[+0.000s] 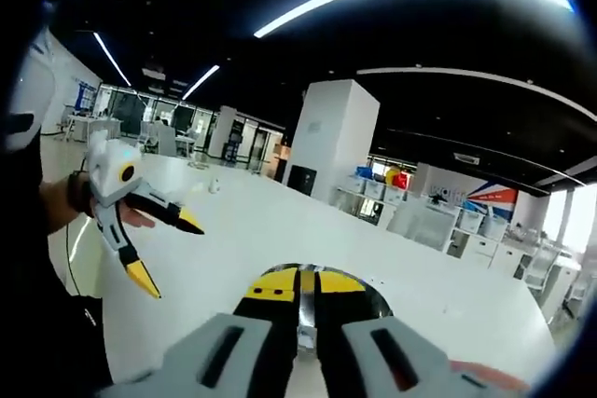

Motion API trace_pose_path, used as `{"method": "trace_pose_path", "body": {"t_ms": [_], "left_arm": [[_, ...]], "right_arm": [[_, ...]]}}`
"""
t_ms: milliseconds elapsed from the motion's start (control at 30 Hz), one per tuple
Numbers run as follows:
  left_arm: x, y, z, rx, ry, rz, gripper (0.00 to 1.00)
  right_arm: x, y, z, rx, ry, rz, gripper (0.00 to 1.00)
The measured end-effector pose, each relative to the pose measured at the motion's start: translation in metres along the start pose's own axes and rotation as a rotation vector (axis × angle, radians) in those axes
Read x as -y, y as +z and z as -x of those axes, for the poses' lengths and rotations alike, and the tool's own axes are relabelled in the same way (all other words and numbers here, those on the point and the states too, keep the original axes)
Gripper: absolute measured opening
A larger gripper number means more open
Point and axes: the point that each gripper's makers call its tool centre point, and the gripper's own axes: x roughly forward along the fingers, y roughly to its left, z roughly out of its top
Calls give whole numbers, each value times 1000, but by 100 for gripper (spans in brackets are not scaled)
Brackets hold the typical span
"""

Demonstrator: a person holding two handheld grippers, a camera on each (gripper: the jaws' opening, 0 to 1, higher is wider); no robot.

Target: Pick up the QQ candy scattered on the table and place it into the stainless steel bowl on the table

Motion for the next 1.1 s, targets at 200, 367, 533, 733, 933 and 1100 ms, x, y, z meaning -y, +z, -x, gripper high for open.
{"method": "trace_pose_path", "body": {"t_ms": [200,367,533,733,933,1100], "left_arm": [[1,2,0,4,-3,-2,79],[0,2,0,5,-4,0,79],[1,2,-2,3,-7,-1,79],[2,2,-3,-1,-10,-2,79],[4,1,-5,-6,-12,-6,79],[4,-1,-6,-13,-11,-4,79]], "right_arm": [[11,-6,-18,-13,-10,-14,5],[18,-21,-37,-43,-8,-41,5],[21,-41,-53,-78,1,-73,5],[20,-68,-65,-131,3,-104,5],[18,-92,-74,-194,5,-100,5],[14,-102,-76,-225,17,-90,5]]}}
